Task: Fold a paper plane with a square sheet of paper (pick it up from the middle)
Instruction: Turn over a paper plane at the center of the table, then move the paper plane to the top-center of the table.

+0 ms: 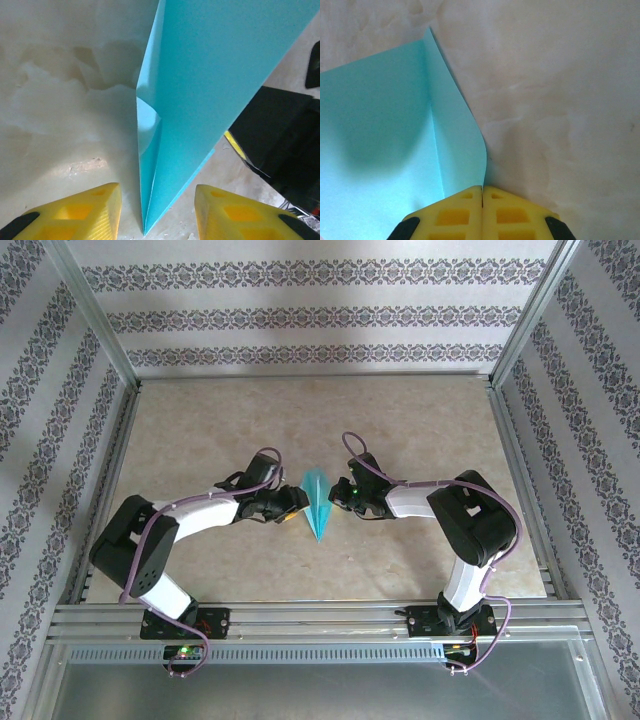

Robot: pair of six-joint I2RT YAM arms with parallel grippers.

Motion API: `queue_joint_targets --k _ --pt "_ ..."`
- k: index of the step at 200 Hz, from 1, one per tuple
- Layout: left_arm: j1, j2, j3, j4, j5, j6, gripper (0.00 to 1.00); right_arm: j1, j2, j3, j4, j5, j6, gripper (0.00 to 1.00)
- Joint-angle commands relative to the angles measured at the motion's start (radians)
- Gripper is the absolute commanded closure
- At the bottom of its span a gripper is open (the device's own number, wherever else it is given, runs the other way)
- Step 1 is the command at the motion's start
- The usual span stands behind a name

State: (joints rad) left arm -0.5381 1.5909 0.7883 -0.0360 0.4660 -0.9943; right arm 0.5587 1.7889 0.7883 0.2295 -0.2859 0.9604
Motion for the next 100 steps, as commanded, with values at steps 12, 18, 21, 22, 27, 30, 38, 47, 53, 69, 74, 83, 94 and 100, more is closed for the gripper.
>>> queue_joint_targets --k 12,18,21,22,27,30,38,47,53,69,74,83,94,100 --pt "-0.028 0.034 0.045 0.044 0.041 0.032 0.62 0.001 0.015 0.017 -0.019 -0.012 0.002 1.0" --pt "-0.031 0.04 0.049 0.04 0.044 0.035 0.62 0.001 0.015 0.017 -0.019 -0.012 0.001 0.99" --pt "-0.031 0.044 0.052 0.039 0.047 0.036 0.63 0.001 0.015 0.017 -0.019 -0.012 0.002 0.99" --pt "-0.031 0.045 0.052 0.04 0.047 0.036 0.63 0.001 0.015 0.017 -0.019 -0.011 0.002 1.0" --pt "-0.033 0.05 0.055 0.041 0.053 0.037 0.63 0.0 0.015 0.017 -0.019 -0.012 0.002 0.99" --pt "-0.034 0.054 0.058 0.046 0.058 0.036 0.64 0.0 0.016 0.017 -0.019 -0.012 0.001 0.99" --pt "-0.036 0.06 0.059 0.057 0.068 0.034 0.67 -0.001 0.016 0.017 -0.019 -0.012 0.003 1.0" --pt "-0.039 0.067 0.063 0.069 0.076 0.034 0.71 -0.001 0.015 0.017 -0.018 -0.012 0.004 0.99" --pt "-0.04 0.07 0.067 0.071 0.08 0.035 0.72 -0.001 0.015 0.017 -0.019 -0.012 0.003 1.0" --pt "-0.043 0.083 0.078 0.06 0.079 0.041 0.72 -0.001 0.015 0.015 -0.018 -0.012 0.004 0.99" --pt "-0.045 0.088 0.082 0.054 0.077 0.044 0.72 -0.001 0.015 0.016 -0.018 -0.012 0.004 0.99" --pt "-0.045 0.097 0.086 0.047 0.078 0.049 0.7 -0.001 0.015 0.016 -0.018 -0.013 0.004 1.0" --pt "-0.046 0.108 0.089 0.044 0.079 0.053 0.68 0.0 0.014 0.017 -0.018 -0.015 0.004 1.0" --pt "-0.048 0.113 0.094 0.042 0.077 0.059 0.68 -0.001 0.014 0.017 -0.017 -0.016 0.004 1.0"
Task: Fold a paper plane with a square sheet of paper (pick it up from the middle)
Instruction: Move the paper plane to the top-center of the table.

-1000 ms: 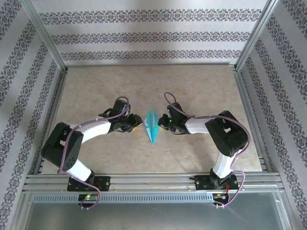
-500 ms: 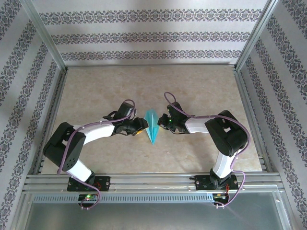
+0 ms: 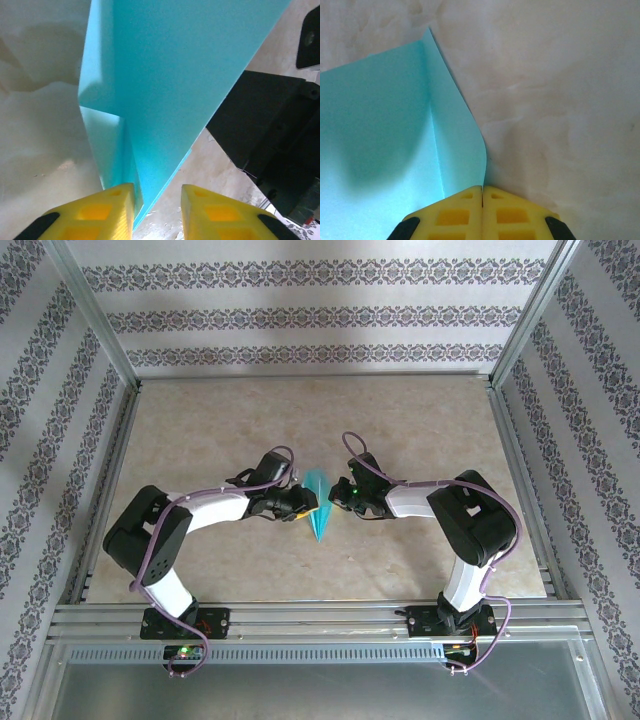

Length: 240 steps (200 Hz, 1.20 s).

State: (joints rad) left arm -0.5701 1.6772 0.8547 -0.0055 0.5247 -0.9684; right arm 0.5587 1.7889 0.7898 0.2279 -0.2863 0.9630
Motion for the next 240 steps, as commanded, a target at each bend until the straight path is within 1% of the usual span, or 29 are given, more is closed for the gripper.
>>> queue_joint_targets --k 1,20,55,91,119,164,214,240 --pt "-0.016 0.028 0.029 0.009 0.019 0.034 0.68 -0.001 0.013 0.015 -0.015 -0.017 0.001 0.99" --pt "-0.025 0.044 0.056 -0.031 0.005 0.063 0.66 -0.002 0.012 0.015 -0.012 -0.024 0.005 0.99" --pt "-0.048 0.058 0.101 -0.13 -0.054 0.118 0.66 -0.006 0.0 0.012 0.002 -0.047 0.015 0.99" --pt "-0.071 0.082 0.155 -0.243 -0.12 0.17 0.63 -0.014 -0.021 0.008 0.019 -0.076 0.025 0.96" --pt "-0.087 0.103 0.182 -0.297 -0.148 0.197 0.61 -0.021 -0.037 0.002 0.038 -0.1 0.038 0.94" --pt "-0.091 0.115 0.183 -0.278 -0.133 0.192 0.57 -0.028 -0.054 -0.005 0.059 -0.131 0.051 0.89" --pt "-0.091 0.1 0.164 -0.235 -0.119 0.186 0.43 -0.034 -0.047 -0.012 0.071 -0.142 0.063 0.88" --pt "-0.092 0.092 0.153 -0.22 -0.119 0.189 0.38 -0.036 -0.042 -0.016 0.074 -0.141 0.068 0.88"
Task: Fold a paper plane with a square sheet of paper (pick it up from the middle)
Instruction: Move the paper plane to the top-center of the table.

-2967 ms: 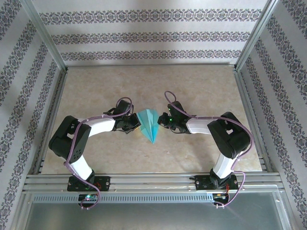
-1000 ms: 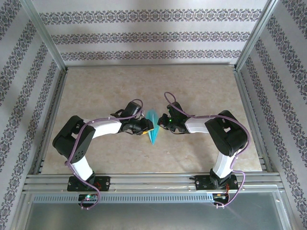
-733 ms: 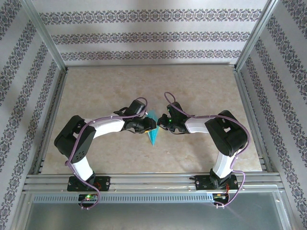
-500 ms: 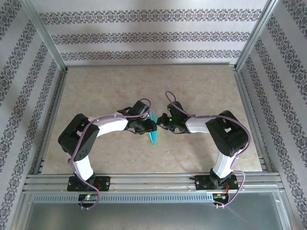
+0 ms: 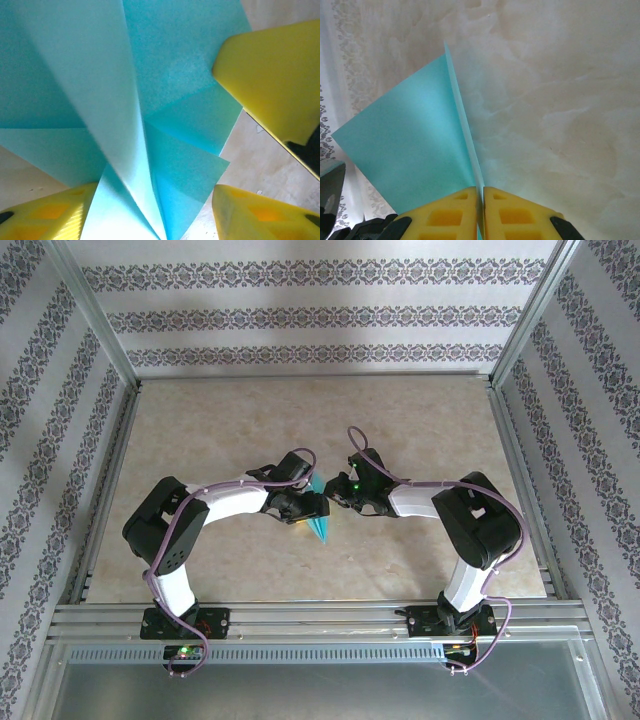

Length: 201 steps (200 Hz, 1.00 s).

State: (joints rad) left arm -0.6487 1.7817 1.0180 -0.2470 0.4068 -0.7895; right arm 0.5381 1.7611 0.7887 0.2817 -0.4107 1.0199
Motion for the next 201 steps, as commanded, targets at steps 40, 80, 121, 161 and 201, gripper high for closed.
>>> queue_joint_targets --k 40,80,121,161,201 --pt "-0.012 -0.008 -0.004 0.004 -0.017 0.013 0.37 -0.018 -0.011 -0.016 0.022 -0.019 0.014 0.88" --pt "-0.012 0.011 0.03 -0.071 -0.06 0.003 0.53 -0.02 -0.016 -0.014 0.019 -0.019 0.013 0.88" --pt "-0.012 0.023 0.065 -0.125 -0.089 -0.012 0.63 -0.02 -0.017 -0.011 0.013 -0.017 0.008 0.86" --pt "-0.012 0.053 0.08 -0.131 -0.07 -0.038 0.71 -0.018 -0.026 -0.016 0.008 -0.005 0.003 0.81" --pt "-0.012 0.068 0.105 -0.145 -0.068 -0.046 0.83 -0.02 -0.045 -0.022 -0.002 0.008 -0.001 0.77"
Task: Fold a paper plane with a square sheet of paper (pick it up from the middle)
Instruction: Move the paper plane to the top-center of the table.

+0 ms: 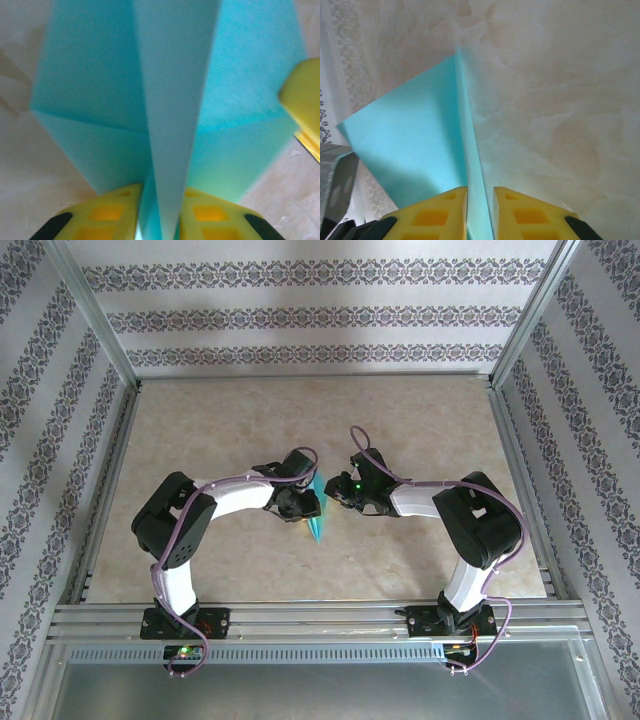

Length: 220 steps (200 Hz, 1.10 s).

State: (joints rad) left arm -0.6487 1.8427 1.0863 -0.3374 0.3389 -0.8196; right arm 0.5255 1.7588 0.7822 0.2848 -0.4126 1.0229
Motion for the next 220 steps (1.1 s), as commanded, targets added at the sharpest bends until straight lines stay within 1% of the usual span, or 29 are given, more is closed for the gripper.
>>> queue_joint_targets --k 1,21,38,62,96,124,148,159,193,220 --pt "-0.012 0.006 0.038 -0.056 -0.001 -0.015 0.83 -0.007 -0.044 -0.016 -0.006 0.01 -0.004 0.77" --pt "-0.011 -0.008 0.053 -0.093 -0.027 0.005 0.89 -0.012 -0.074 -0.026 -0.028 0.037 -0.018 0.7" --pt "-0.004 -0.023 0.072 -0.146 -0.052 0.035 0.93 -0.02 -0.111 -0.036 -0.058 0.071 -0.047 0.61" --pt "0.015 -0.043 0.098 -0.241 -0.103 0.106 0.94 -0.035 -0.18 -0.056 -0.112 0.142 -0.11 0.47" --pt "0.053 -0.023 0.177 -0.394 -0.186 0.221 0.94 -0.052 -0.273 -0.083 -0.187 0.247 -0.201 0.36" --pt "0.06 0.047 0.278 -0.521 -0.264 0.295 0.94 -0.059 -0.323 -0.09 -0.241 0.306 -0.242 0.32" --pt "0.06 0.1 0.338 -0.574 -0.305 0.316 0.93 -0.065 -0.344 -0.104 -0.248 0.319 -0.245 0.32" --pt "0.06 0.114 0.353 -0.577 -0.307 0.314 0.91 -0.067 -0.346 -0.108 -0.247 0.319 -0.242 0.32" --pt "0.06 0.134 0.363 -0.56 -0.304 0.278 0.9 -0.068 -0.345 -0.116 -0.246 0.316 -0.233 0.32" --pt "0.058 0.145 0.347 -0.536 -0.295 0.248 0.86 -0.07 -0.345 -0.116 -0.245 0.314 -0.231 0.32"
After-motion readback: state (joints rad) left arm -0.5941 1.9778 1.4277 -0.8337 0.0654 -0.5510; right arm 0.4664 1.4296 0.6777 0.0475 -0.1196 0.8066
